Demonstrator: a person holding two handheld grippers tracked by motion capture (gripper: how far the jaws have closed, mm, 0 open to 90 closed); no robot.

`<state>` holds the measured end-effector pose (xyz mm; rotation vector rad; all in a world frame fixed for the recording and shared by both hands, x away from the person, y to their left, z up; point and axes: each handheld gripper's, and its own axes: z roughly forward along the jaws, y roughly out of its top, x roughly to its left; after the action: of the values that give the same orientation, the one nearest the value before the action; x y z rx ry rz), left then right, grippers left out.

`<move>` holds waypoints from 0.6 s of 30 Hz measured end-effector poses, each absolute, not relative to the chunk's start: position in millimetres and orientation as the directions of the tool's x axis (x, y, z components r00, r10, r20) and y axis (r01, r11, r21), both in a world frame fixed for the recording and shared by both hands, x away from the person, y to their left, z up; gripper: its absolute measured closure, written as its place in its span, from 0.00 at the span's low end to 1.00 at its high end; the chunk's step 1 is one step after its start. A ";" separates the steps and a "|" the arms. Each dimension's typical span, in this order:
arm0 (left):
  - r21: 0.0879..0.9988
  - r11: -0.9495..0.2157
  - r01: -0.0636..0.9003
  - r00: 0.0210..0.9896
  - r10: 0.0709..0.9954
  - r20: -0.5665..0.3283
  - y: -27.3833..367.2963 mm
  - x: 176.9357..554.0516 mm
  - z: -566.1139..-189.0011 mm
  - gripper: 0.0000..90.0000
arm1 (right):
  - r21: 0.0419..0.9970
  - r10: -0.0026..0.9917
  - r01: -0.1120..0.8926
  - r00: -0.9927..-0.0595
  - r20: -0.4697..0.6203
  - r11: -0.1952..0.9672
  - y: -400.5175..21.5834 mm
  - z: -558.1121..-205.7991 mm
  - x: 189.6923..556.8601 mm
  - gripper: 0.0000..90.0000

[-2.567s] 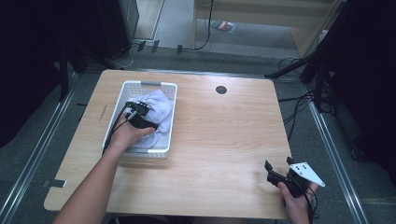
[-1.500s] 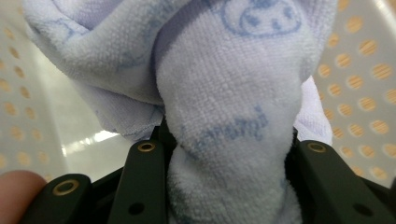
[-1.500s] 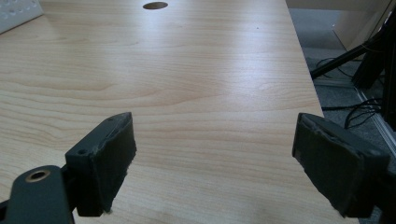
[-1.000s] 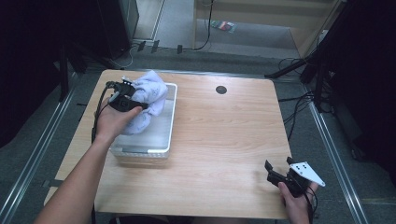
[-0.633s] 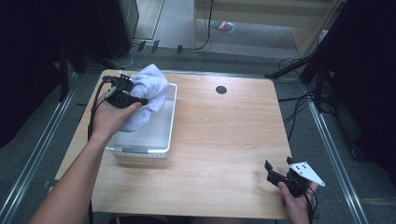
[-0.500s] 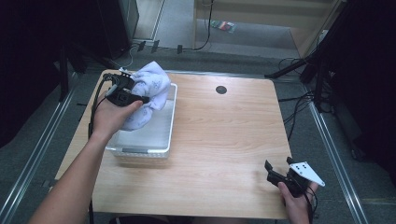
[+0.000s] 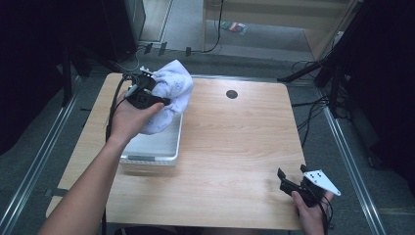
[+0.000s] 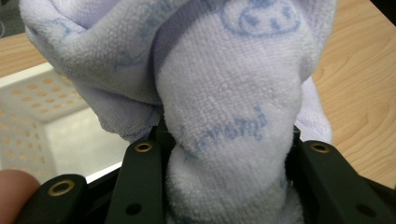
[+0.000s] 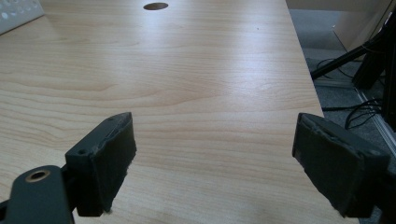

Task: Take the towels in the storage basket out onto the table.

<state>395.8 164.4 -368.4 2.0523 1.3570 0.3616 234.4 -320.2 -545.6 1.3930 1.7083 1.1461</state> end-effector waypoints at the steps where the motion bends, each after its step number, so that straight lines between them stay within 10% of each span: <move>1: 0.648 -0.258 0.717 0.430 0.895 -0.120 160.9 396.1 -368.2 0.66 | 0.911 0.973 0.409 -0.228 0.043 0.055 -320.1 -545.6 234.4 0.15; 18: 0.650 -0.302 0.698 0.496 0.858 -0.134 106.6 397.9 -368.8 0.66 | 0.912 0.972 0.405 -0.231 0.042 0.057 -320.2 -545.6 234.3 0.15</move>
<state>397.9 106.6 -368.8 2.0827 1.2726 0.3138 234.3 -320.2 -545.6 1.3879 1.7079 1.1488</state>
